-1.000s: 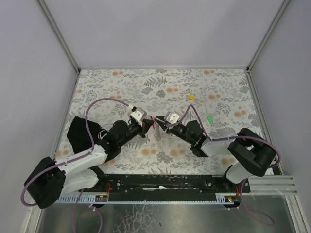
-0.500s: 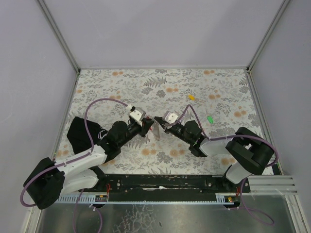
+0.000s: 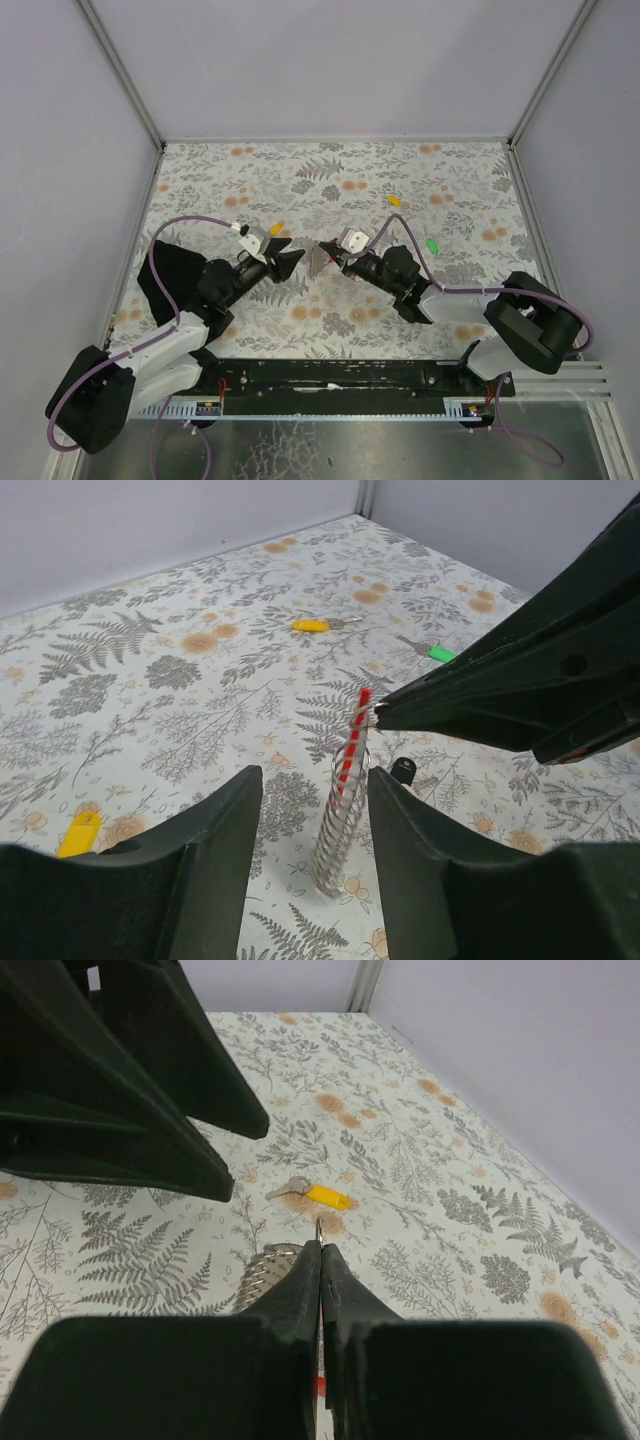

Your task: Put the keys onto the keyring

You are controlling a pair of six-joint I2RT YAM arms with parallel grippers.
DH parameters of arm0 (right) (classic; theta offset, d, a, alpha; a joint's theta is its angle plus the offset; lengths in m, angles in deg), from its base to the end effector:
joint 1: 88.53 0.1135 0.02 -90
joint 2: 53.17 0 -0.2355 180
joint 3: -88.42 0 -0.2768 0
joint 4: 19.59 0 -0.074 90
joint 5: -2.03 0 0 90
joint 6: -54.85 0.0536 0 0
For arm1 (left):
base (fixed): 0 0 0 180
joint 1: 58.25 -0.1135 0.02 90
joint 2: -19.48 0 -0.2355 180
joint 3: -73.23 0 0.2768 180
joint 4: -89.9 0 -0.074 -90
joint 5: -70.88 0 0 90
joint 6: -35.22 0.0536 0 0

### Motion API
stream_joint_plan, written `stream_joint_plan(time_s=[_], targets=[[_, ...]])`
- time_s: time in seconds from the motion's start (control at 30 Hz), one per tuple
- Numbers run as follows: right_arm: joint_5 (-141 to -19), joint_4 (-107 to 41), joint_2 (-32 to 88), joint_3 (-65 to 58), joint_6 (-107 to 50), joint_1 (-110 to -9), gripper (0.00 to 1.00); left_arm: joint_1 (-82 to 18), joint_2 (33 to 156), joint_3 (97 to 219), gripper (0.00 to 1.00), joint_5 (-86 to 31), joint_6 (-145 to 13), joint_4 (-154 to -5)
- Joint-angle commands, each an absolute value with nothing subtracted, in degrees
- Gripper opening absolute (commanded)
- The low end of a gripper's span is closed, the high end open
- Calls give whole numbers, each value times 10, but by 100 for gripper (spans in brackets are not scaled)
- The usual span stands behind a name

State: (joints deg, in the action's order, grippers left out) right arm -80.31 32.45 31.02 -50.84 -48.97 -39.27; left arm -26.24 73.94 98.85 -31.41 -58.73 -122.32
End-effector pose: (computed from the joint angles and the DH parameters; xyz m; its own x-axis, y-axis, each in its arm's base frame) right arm 0.2053 0.2492 0.1764 0.2946 -0.0208 -0.9554 -0.7894 0.5581 -0.2555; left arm 0.2074 -0.1431 0.1791 0.0018 -0.0805 -0.9968 0.6999 0.7120 -0.0562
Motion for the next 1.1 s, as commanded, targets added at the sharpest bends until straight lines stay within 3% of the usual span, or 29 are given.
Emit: stream_joint_plan(time_s=[0.0, 0.27, 0.83, 1.07], targets=[[-758, 314, 280, -485, -501, -398, 0, -270, 757, 995, 48, -371, -578, -1291], [-710, 209, 252, -464, -567, -400, 0, -287, 764, 993, 50, -401, -517, -1300], [-632, 30, 192, -411, -647, -401, 0, -309, 794, 1012, 49, -601, -376, -1283], [-608, -8, 181, -399, -673, -401, 0, -310, 795, 1038, 40, -643, -342, -1243]])
